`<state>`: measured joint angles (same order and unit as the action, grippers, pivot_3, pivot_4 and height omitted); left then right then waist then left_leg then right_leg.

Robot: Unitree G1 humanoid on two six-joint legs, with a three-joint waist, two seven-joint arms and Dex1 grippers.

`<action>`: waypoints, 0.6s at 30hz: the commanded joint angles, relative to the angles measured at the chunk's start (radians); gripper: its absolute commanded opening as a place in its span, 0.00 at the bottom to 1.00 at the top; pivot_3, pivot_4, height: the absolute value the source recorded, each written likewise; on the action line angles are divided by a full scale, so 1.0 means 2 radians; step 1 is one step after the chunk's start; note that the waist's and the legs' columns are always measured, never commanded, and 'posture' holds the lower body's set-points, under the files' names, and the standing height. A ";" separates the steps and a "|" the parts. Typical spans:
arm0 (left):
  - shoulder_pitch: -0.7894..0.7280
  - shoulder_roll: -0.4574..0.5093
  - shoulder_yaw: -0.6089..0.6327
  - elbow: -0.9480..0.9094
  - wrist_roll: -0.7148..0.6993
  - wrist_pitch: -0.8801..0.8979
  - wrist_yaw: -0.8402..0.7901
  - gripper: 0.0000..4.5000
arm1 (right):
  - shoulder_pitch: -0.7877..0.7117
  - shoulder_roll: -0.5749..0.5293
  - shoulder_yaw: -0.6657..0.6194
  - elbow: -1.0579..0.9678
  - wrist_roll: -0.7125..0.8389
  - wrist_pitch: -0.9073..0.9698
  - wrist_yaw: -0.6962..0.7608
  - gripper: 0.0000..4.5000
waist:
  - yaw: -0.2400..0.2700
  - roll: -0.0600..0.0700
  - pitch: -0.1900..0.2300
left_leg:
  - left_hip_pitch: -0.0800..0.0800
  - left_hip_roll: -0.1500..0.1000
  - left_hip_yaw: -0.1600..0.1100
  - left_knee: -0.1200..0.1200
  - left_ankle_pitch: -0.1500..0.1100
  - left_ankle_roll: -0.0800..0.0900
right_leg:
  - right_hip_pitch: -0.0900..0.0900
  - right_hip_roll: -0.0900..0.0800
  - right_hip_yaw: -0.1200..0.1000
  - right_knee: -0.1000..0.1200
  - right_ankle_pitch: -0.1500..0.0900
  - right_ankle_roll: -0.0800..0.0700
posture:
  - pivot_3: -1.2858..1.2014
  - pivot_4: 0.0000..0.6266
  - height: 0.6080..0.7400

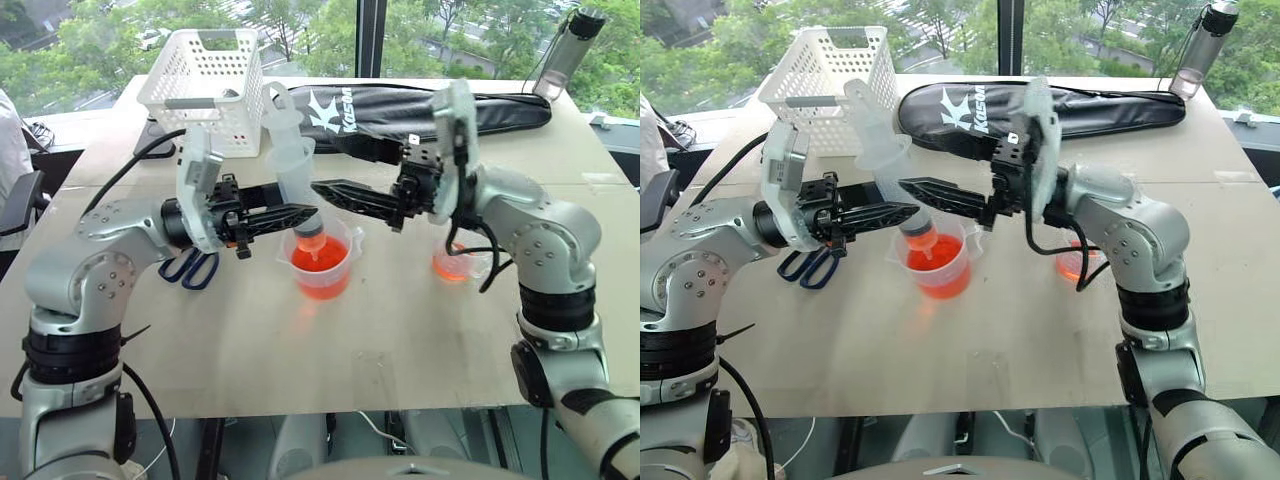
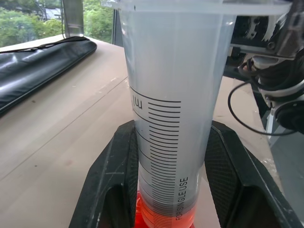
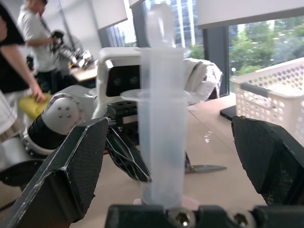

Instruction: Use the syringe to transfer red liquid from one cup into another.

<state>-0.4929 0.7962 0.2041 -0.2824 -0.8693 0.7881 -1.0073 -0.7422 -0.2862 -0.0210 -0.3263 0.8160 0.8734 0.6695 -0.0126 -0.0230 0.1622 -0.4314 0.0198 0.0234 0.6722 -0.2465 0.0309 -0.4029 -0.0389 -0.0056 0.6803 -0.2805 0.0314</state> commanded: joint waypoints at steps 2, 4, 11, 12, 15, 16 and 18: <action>-0.033 -0.012 0.031 0.010 -0.056 0.039 0.038 0.30 | 0.024 -0.018 -0.032 -0.044 0.013 0.000 -0.034 1.00 | 0.000 0.000 0.000 | 0.000 0.000 0.000 0.000 0.000 0.000 | 0.000 0.000 0.000 0.000 0.000 0.000 | 0.52 0.24 0.88; -0.041 -0.002 0.021 0.012 -0.039 0.028 0.025 0.30 | 0.043 -0.025 -0.038 -0.053 0.002 -0.011 -0.048 1.00 | 0.000 0.000 0.000 | 0.000 0.000 0.000 0.000 0.000 0.000 | 0.000 0.000 0.000 0.000 0.000 0.000 | 0.52 0.24 0.88; -0.126 -0.025 0.011 0.030 -0.064 0.055 0.054 0.30 | 0.096 -0.039 -0.110 -0.099 0.010 -0.035 -0.126 1.00 | 0.004 0.000 0.000 | 0.000 0.000 0.000 0.000 0.000 0.000 | 0.000 0.000 0.000 0.000 0.000 0.000 | 0.52 0.24 0.88; -0.135 -0.028 0.010 0.032 -0.066 0.060 0.057 0.30 | 0.100 -0.043 -0.117 -0.104 0.011 -0.038 -0.133 1.00 | 0.004 0.000 0.000 | 0.000 0.000 -0.001 0.000 0.000 0.000 | 0.000 0.001 -0.001 0.000 0.000 0.000 | 0.52 0.24 0.88; -0.185 -0.071 -0.009 0.047 -0.082 0.084 0.096 0.30 | 0.111 -0.070 -0.172 -0.111 0.029 -0.034 -0.158 1.00 | 0.003 0.000 0.000 | 0.000 0.000 0.000 0.000 0.000 0.000 | 0.001 0.001 0.000 0.000 0.000 0.000 | 0.52 0.24 0.88; -0.198 -0.087 -0.024 0.049 -0.074 0.085 0.104 0.30 | 0.115 -0.083 -0.191 -0.112 0.039 -0.029 -0.163 1.00 | 0.005 0.000 0.000 | 0.000 0.000 0.000 0.000 0.000 0.000 | 0.001 0.001 0.000 0.000 0.000 0.000 | 0.52 0.24 0.88; -0.213 -0.118 -0.057 0.052 -0.047 0.075 0.112 0.30 | 0.125 -0.112 -0.219 -0.112 0.049 -0.024 -0.168 1.00 | 0.007 0.000 0.000 | 0.000 -0.001 0.000 0.000 0.000 0.000 | 0.001 0.001 0.000 0.000 0.000 0.000 | 0.52 0.24 0.88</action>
<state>-0.8882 0.5966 0.1368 -0.1718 -0.9930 0.9549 -0.8036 -0.4987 -0.4672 -0.3825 -0.5092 0.8834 0.8270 0.3463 0.0022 -0.0230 0.1622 -0.4311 0.0181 0.0226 0.6730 -0.2464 0.0311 -0.4006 -0.0372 -0.0062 0.6797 -0.2805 0.0316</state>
